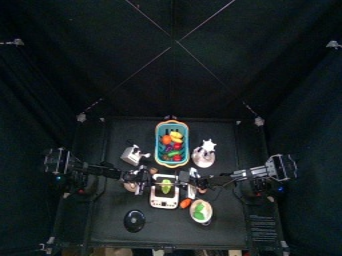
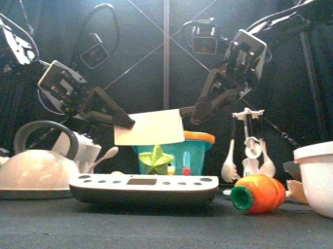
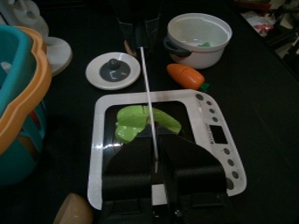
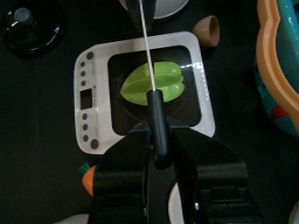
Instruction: Cut starfruit
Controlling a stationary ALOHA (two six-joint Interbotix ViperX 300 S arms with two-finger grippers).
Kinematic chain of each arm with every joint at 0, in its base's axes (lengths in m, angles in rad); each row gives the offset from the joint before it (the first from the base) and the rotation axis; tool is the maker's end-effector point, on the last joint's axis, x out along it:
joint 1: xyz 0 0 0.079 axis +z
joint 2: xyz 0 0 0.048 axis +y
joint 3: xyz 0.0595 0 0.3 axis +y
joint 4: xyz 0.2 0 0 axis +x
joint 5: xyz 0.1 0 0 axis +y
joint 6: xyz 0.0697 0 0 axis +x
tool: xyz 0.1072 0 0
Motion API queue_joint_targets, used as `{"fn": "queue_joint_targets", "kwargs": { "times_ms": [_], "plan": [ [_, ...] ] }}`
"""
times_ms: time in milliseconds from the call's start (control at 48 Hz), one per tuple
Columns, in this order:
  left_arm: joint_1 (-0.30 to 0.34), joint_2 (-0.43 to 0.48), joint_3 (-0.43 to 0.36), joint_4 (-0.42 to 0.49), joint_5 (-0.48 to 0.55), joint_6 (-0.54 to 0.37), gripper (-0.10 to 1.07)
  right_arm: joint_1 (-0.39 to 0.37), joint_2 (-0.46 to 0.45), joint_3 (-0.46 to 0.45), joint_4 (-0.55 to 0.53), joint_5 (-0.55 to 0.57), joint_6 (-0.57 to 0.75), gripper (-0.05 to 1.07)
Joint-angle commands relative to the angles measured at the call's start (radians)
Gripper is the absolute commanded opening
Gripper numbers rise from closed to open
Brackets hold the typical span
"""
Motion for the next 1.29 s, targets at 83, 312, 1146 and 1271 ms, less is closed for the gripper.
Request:
{"fn": "queue_joint_targets", "kwargs": {
  "times_ms": [83, 312, 1146, 1271],
  "plan": [
    [-0.003, 0.008, 0.008, 0.003, 0.009, 0.0, 0.39, -0.003, -0.009, -0.002, 0.003, 0.012, 0.002, 0.53],
    [-0.003, 0.02, 0.008, 0.003, 0.011, 0.0, 0.39, -0.002, 0.015, 0.0, 0.017, 0.012, 0.002, 0.53],
    [-0.002, 0.078, -0.006, -0.006, 0.011, 0.0, 0.39, -0.008, 0.063, -0.009, 0.02, 0.015, 0.002, 0.53],
    [-0.002, 0.08, -0.005, -0.006, 0.011, 0.002, 0.39, -0.008, 0.069, -0.011, 0.02, 0.015, 0.002, 0.53]
  ]
}}
